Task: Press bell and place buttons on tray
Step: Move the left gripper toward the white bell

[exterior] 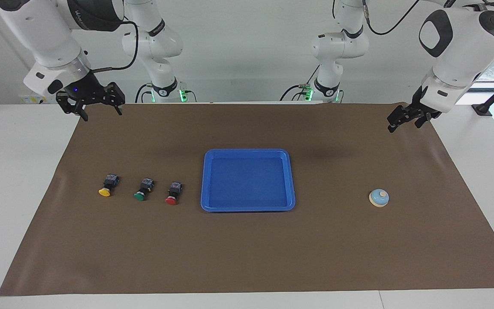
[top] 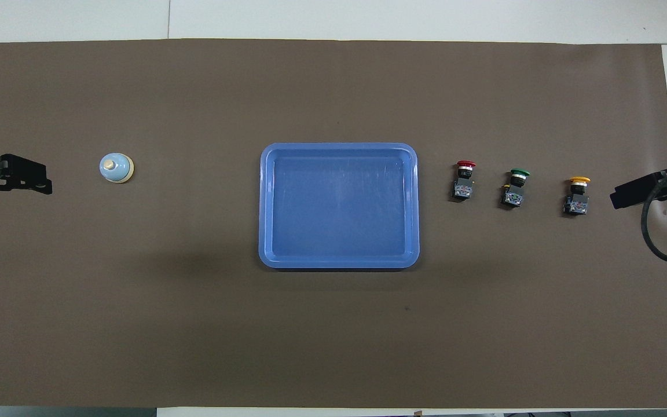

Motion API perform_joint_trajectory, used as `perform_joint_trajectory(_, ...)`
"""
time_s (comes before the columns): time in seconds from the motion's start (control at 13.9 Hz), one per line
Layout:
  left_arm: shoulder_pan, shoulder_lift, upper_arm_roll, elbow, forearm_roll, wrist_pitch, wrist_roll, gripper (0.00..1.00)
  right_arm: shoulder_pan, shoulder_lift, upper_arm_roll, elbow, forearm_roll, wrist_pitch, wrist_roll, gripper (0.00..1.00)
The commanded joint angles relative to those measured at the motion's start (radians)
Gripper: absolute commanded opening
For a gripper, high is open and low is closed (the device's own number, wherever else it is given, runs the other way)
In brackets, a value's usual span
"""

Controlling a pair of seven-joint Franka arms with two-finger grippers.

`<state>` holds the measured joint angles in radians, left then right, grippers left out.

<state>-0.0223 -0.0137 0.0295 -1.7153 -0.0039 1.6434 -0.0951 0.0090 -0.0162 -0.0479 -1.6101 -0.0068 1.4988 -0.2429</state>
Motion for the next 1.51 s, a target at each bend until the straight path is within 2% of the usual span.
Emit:
perform_joint_trajectory(0.0, -0.011, -0.015, 0.009, -0.02, 0.012, 0.0, 0.014, 1.0, -0.004, -0.013, 0.007, -0.013, -0.005, -0.005, 0.017, 1.0)
perform_joint_trajectory(0.43, -0.011, -0.015, 0.004, -0.02, 0.012, 0.007, 0.003, 1.0, -0.004, -0.013, 0.007, -0.013, -0.005, -0.005, 0.017, 1.0)
perform_joint_trajectory(0.57, -0.013, -0.031, 0.004, -0.059, 0.012, 0.045, -0.005, 1.0, -0.004, -0.013, 0.007, -0.013, -0.005, -0.005, 0.017, 1.0)
perform_joint_trajectory(0.65, -0.013, -0.041, 0.004, -0.102, 0.012, 0.114, -0.002, 0.73, -0.004, -0.013, 0.007, -0.013, -0.005, -0.005, 0.017, 1.0)
perform_joint_trajectory(0.79, -0.004, -0.049, 0.004, -0.162, 0.012, 0.162, 0.009, 0.0, -0.004, -0.013, 0.007, -0.013, -0.005, -0.005, 0.017, 1.0)
perform_joint_trajectory(0.86, -0.001, -0.031, 0.006, -0.171, 0.012, 0.177, 0.014, 0.0, -0.004, -0.013, 0.007, -0.013, -0.005, -0.005, 0.017, 1.0)
perform_joint_trajectory(1.15, -0.005, 0.141, 0.006, -0.175, 0.013, 0.347, 0.02, 0.0, -0.004, -0.013, 0.007, -0.013, -0.005, -0.005, 0.017, 1.0)
perform_joint_trajectory(1.43, 0.004, 0.244, 0.006, -0.175, 0.016, 0.469, 0.044, 0.0, -0.004, -0.013, 0.007, -0.013, -0.005, -0.005, 0.017, 1.0)
